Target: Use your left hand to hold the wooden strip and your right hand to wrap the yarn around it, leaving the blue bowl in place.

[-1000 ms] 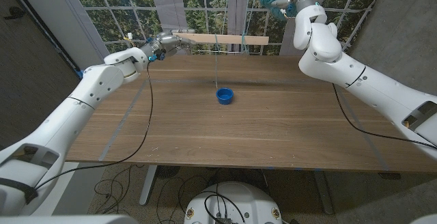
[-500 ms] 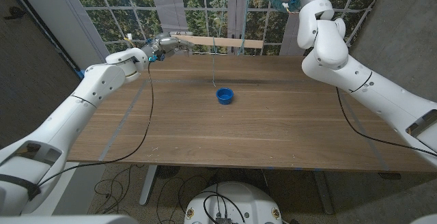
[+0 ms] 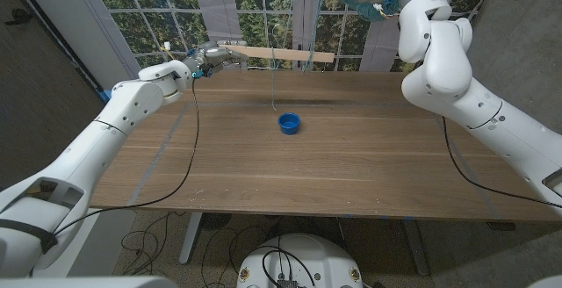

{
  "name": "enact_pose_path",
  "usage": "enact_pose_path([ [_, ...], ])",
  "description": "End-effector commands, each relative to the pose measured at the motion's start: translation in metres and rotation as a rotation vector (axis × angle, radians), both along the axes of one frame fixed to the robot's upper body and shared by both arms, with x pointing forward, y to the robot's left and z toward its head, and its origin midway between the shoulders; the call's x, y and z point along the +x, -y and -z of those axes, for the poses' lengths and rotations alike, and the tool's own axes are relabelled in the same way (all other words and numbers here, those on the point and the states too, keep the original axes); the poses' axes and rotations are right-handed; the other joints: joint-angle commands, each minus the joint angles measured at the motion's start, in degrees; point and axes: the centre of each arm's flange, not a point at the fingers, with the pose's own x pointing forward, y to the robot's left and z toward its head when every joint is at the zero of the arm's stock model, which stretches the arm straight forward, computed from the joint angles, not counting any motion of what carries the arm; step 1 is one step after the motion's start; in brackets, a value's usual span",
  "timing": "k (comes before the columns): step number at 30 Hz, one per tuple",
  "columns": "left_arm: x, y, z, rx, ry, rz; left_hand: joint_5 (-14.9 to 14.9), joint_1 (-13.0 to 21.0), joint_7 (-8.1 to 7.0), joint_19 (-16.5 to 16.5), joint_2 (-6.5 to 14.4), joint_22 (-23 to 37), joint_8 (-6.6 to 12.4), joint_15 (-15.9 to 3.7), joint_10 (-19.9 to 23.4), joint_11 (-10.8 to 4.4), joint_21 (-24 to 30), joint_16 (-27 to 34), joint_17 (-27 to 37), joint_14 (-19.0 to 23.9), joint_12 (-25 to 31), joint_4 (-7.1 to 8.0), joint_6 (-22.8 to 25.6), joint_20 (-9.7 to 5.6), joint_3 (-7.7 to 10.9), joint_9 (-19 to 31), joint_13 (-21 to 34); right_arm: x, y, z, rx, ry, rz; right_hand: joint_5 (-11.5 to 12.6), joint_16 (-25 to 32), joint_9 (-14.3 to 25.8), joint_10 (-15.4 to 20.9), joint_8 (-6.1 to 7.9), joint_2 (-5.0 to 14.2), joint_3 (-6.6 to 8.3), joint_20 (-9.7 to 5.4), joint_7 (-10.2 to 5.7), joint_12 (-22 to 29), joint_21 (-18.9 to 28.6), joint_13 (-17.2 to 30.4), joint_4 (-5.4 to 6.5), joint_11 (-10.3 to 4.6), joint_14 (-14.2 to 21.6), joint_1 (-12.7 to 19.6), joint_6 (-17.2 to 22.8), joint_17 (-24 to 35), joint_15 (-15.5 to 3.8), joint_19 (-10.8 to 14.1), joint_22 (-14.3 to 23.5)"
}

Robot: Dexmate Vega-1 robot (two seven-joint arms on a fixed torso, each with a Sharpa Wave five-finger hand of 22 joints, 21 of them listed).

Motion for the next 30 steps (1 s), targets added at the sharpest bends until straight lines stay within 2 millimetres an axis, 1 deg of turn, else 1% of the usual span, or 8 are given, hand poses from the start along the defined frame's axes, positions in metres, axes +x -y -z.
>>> enact_pose_path([
  [1,-0.003,-0.004,-0.001,0.005,0.006,-0.08,0.4,0.0,0.25,3.2,0.4,0.0,-0.14,-6.46,-0.3,-0.17,0.3,0.3,0.1,6.5,0.0,3.53,-0.1,-6.57,3.87,0.1,0.3,-0.025,0.008,0.022,-0.012,-0.122,0.048,0.5,-0.1,0.2,7.9,0.19,14.63,-0.15,-3.86,-11.12,0.0,0.0,0.0,0.19,-7.6,0.4,14.1,11.0,0.1,-7.49,0.1,0.2],
  [6,-0.006,-0.006,-0.001,0.015,0.01,-0.103,0.4,0.0,0.24,3.1,0.5,0.0,-0.22,-6.39,-0.5,-0.25,0.3,0.3,0.0,6.5,0.0,3.58,-0.3,-6.54,3.9,0.1,0.3,-0.026,0.013,0.031,-0.006,-0.156,0.079,0.5,-0.1,0.2,7.9,0.19,14.68,-0.27,-3.84,-10.97,-0.2,0.0,0.0,0.25,-7.53,0.5,14.2,10.9,0.2,-7.45,0.1,0.2],
  [13,-0.011,-0.006,-0.002,0.036,0.012,-0.119,0.5,-0.1,0.25,3.1,0.5,0.0,-0.22,-6.41,-0.5,-0.23,0.3,0.3,0.0,6.5,0.0,3.57,-0.3,-6.54,3.93,0.1,0.4,-0.027,0.019,0.036,0.013,-0.201,0.097,0.5,-0.1,0.2,7.8,0.17,14.8,-0.37,-3.81,-10.96,-0.3,0.0,0.0,0.3,-7.43,0.5,14.4,10.8,0.2,-7.48,0.1,0.2],
  [16,-0.013,-0.007,0.001,0.038,0.009,-0.133,0.6,-0.1,0.3,3.1,0.4,0.0,-0.2,-6.42,-0.5,-0.26,0.2,0.4,0.1,6.7,0.0,3.54,-0.3,-6.55,3.95,0.1,0.4,-0.025,0.02,0.038,0.009,-0.213,0.143,0.5,-0.1,0.3,7.8,0.19,14.84,-0.4,-3.79,-10.82,-0.5,0.0,-0.1,0.3,-7.23,0.5,14.4,10.8,0.2,-7.49,0.1,0.2],
  [18,-0.014,-0.009,0.002,0.053,0.007,-0.138,0.6,-0.1,0.23,3.1,0.4,0.0,-0.19,-6.37,-0.5,-0.31,0.2,0.3,0.0,6.7,0.0,3.54,-0.3,-6.54,3.95,0.1,0.4,-0.022,0.021,0.039,0.011,-0.228,0.171,0.5,-0.1,0.3,7.9,0.14,14.87,-0.42,-3.8,-10.8,-0.5,0.0,-0.2,0.3,-7.3,0.6,14.5,10.7,0.3,-7.49,0.1,0.2],
  [22,-0.017,-0.012,0.006,0.053,0.003,-0.143,0.8,-0.1,0.24,3.0,0.3,0.0,-0.2,-6.4,-0.5,-0.06,0.1,0.4,0.0,7.0,0.1,3.47,-0.3,-6.56,4.0,0.1,0.6,-0.014,0.028,0.044,0.034,-0.277,0.158,0.5,-0.1,0.3,7.8,0.16,14.98,-0.45,-3.79,-10.79,-0.7,0.1,-0.3,0.35,-7.28,0.7,14.5,10.7,0.3,-7.48,0.1,0.2],
  [23,-0.018,-0.013,0.007,0.054,0.005,-0.153,0.8,-0.1,0.28,3.0,0.2,0.0,-0.21,-6.37,-0.5,-0.07,0.1,0.4,-0.1,7.1,0.1,3.47,-0.3,-6.55,4.01,0.1,0.6,-0.012,0.029,0.045,0.04,-0.289,0.154,0.4,0.0,0.3,7.7,0.16,14.99,-0.48,-3.76,-10.72,-0.8,0.1,-0.4,0.33,-7.03,0.8,14.6,10.7,0.4,-7.5,0.1,0.2],
  [30,-0.025,-0.022,0.015,0.085,-0.009,-0.205,1.7,-0.6,0.44,2.7,-0.2,0.0,-0.28,-6.43,-0.2,-0.11,-0.1,0.7,0.2,7.6,0.5,3.53,-0.6,-6.6,4.26,0.0,1.1,0.007,0.03,0.056,0.048,-0.403,0.144,0.3,0.2,0.3,7.6,0.13,15.11,-0.6,-3.71,-10.55,-1.0,0.2,-0.4,0.42,-6.93,1.0,14.6,10.5,0.6,-7.42,0.2,0.2],
])
